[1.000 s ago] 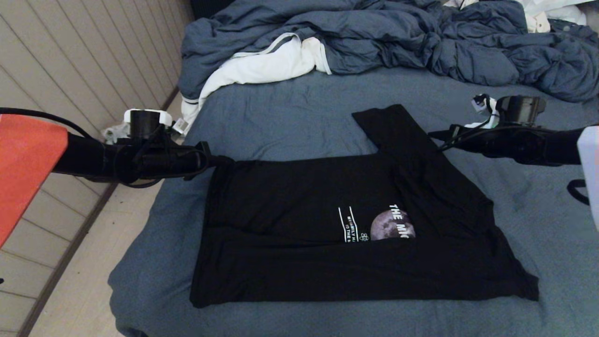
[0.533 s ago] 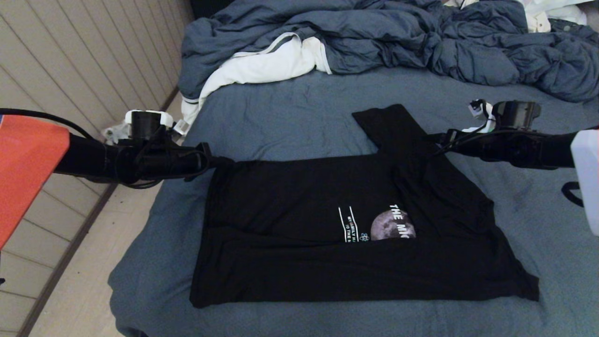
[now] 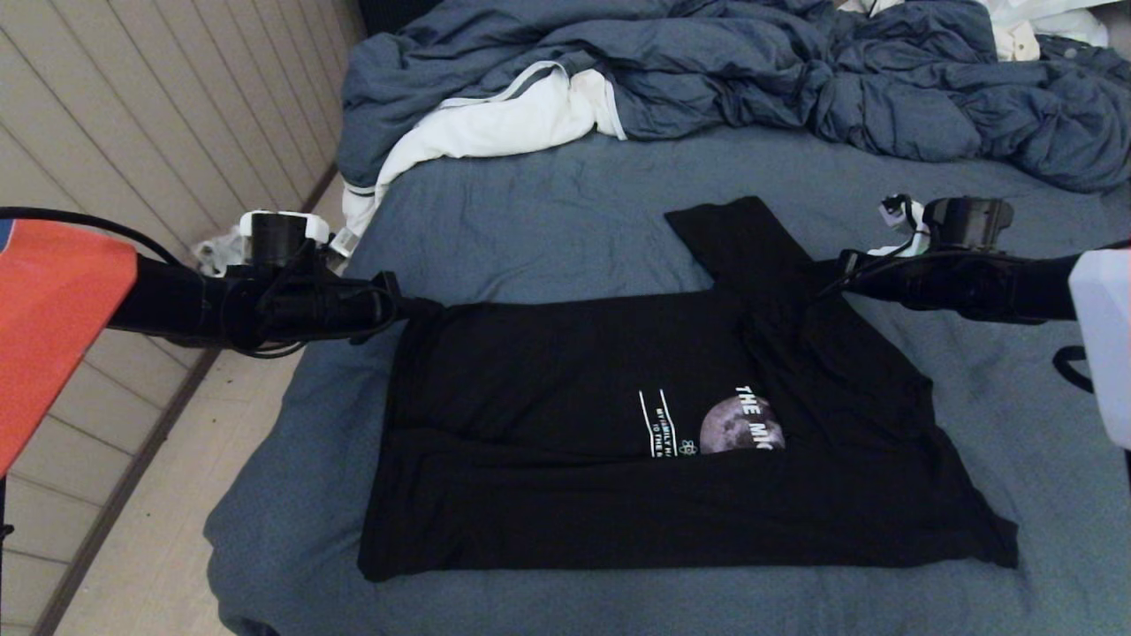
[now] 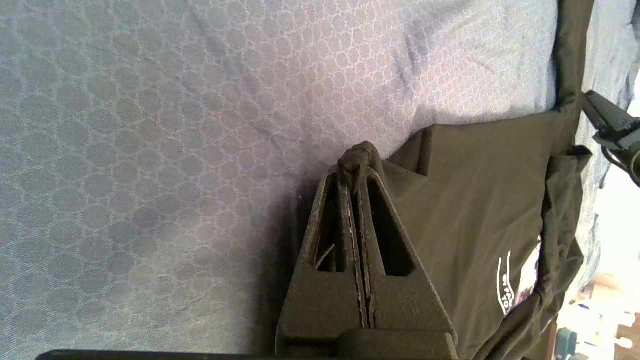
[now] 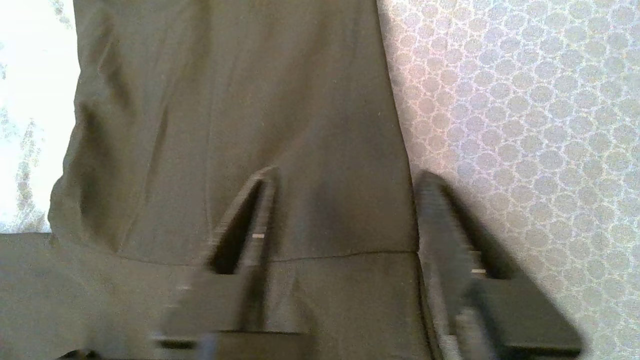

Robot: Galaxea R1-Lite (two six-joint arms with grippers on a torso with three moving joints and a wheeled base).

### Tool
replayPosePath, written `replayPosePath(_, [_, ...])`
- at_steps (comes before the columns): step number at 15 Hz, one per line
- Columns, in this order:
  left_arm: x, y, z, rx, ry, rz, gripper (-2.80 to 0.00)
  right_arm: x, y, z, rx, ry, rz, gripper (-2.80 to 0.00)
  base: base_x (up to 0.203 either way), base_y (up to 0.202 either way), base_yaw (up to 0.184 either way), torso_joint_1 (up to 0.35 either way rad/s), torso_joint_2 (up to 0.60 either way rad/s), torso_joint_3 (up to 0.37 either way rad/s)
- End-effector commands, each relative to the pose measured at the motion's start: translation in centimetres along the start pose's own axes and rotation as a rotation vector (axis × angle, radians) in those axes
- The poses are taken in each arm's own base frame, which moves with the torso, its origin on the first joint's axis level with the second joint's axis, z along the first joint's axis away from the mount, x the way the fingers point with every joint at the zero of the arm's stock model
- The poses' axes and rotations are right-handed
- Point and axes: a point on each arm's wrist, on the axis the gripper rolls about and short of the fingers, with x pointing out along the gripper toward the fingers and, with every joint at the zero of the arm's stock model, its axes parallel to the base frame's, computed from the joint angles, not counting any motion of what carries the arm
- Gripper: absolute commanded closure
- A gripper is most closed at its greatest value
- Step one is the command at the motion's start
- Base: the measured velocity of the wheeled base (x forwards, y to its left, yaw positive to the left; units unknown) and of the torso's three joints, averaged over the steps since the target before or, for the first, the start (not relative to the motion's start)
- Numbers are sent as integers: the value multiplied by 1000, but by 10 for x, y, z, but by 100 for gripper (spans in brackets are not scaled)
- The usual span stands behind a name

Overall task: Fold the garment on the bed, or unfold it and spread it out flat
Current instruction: Fold the black T-shirt

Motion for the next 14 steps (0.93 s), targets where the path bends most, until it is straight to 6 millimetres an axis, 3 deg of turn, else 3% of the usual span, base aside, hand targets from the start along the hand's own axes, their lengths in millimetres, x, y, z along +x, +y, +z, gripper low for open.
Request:
replayPosePath(1, [1,1,-1,-4,3,-2,0,2,-1,-3,2,5,4,0,0,0,0,0,0,0])
replayPosePath(9, [1,-2,-1,0,3,-8,0,1,3,0,-4,0,11,0,0,0,0,0,0,0])
replayPosePath(14, [-24,-27,12,36,-50,-36,0,-26,18,33,-33,-66,13,0,0,0,0,0,0,0])
